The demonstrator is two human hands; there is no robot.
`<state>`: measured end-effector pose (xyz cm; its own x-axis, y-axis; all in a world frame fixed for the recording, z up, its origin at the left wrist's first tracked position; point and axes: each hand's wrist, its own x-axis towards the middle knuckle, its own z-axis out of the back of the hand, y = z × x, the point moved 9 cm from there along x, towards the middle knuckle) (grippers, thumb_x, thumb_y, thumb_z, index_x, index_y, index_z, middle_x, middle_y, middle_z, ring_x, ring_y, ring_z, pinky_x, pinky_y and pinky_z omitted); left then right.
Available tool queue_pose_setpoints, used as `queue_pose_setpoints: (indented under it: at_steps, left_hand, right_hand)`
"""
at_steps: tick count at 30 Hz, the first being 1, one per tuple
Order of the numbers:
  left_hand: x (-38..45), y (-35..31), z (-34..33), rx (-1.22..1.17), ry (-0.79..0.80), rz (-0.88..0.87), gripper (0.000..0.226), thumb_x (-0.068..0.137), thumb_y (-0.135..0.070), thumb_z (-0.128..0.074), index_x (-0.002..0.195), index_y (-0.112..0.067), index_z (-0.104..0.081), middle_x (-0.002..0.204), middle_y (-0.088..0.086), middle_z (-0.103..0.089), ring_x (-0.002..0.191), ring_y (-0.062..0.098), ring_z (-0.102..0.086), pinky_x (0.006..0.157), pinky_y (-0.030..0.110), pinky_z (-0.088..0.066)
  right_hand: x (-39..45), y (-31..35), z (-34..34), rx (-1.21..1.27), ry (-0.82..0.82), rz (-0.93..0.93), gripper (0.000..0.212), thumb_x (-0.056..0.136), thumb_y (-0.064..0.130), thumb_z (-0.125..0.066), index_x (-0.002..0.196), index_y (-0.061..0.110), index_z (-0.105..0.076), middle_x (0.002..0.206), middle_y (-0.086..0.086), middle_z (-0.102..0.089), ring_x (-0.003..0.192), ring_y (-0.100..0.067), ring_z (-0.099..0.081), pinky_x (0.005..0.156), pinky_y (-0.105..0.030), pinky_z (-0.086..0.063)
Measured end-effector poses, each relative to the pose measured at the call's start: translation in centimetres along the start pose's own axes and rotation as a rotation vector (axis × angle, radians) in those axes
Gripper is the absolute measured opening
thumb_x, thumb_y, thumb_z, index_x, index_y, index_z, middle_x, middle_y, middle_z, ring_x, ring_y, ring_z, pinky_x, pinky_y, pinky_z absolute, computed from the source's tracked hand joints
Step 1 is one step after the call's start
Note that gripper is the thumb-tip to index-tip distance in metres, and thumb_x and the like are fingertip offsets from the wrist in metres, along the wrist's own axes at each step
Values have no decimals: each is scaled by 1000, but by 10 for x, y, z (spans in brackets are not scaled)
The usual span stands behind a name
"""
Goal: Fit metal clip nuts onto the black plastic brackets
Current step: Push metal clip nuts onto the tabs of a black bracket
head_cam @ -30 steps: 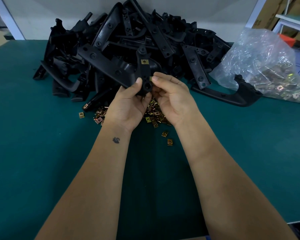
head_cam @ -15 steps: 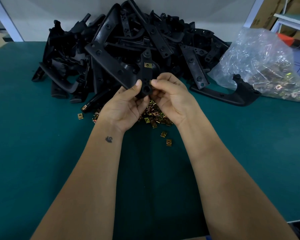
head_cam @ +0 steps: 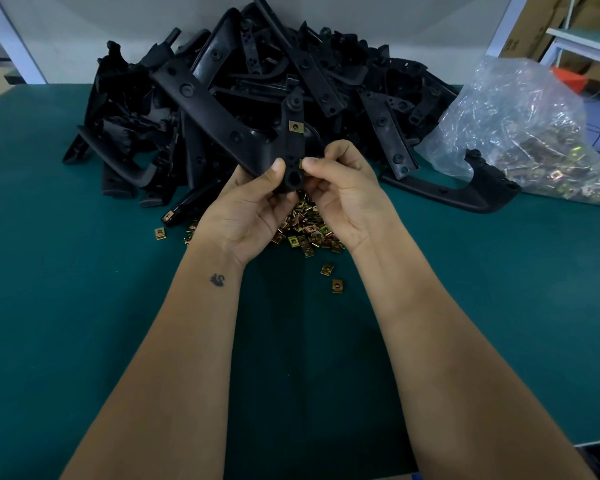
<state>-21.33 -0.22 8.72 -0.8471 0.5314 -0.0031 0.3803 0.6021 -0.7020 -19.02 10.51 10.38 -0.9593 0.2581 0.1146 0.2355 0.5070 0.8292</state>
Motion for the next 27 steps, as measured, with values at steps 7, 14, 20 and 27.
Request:
queue_pose_setpoints:
  at_steps: [7,14,20,27]
  left_hand:
    - [2,-1,-3,21,23,-67,29,78,-13,-68,106,-18,-62,102,2,-75,93,13,-71,74,20,-55]
    - [2,0,0,37,21,-39,27,79,-14,-68,106,-17,-63,106,3,-74,96,14,-70,72,20,-56]
    - [0,1,0,55,59,24,20,80,-14,-67,99,-18,-68,100,2,-75,86,11,-70,68,18,-56]
    - [-1,1,2,117,98,85,26,80,-15,-67,105,-18,-66,99,-2,-73,80,7,-69,64,17,-55]
  right_hand:
    - [1,-3,4,140,-31,-5,37,85,-15,-56,67,15,-44,64,-2,-59,67,-13,-60,69,-22,-51]
    - [0,-4,0,163,8,-18,37,85,-15,-55,68,16,-44,63,-2,-60,69,-14,-62,69,-22,-53]
    - [-1,3,-5,101,102,-20,38,85,-18,-51,69,15,-39,56,0,-54,61,-14,-60,58,-25,-53]
    - [-5,5,-7,-30,199,-45,34,78,-13,-57,74,16,-41,63,-2,-54,61,-12,-54,63,-21,-47]
